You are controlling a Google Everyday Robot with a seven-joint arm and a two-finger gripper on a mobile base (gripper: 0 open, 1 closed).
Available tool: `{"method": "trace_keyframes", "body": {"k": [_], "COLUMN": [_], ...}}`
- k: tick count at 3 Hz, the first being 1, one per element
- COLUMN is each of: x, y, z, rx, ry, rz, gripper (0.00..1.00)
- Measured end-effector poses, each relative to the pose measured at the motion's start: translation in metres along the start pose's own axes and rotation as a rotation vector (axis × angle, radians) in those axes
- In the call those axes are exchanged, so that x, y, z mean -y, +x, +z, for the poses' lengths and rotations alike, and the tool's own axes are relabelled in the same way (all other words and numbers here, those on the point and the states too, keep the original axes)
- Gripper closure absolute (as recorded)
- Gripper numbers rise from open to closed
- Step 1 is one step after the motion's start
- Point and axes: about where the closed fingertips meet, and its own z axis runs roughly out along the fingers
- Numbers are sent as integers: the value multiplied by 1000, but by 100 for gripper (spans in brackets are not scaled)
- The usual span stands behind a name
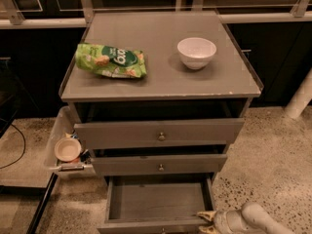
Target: Open bottom drawer
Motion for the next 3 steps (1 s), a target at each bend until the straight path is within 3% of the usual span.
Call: {"method": "trace_keyframes", "body": {"k": [3], "x": [0], "y": [0], "z": [0], "rx": [0], "ry": [0], "rz": [0], "gripper": [13]}}
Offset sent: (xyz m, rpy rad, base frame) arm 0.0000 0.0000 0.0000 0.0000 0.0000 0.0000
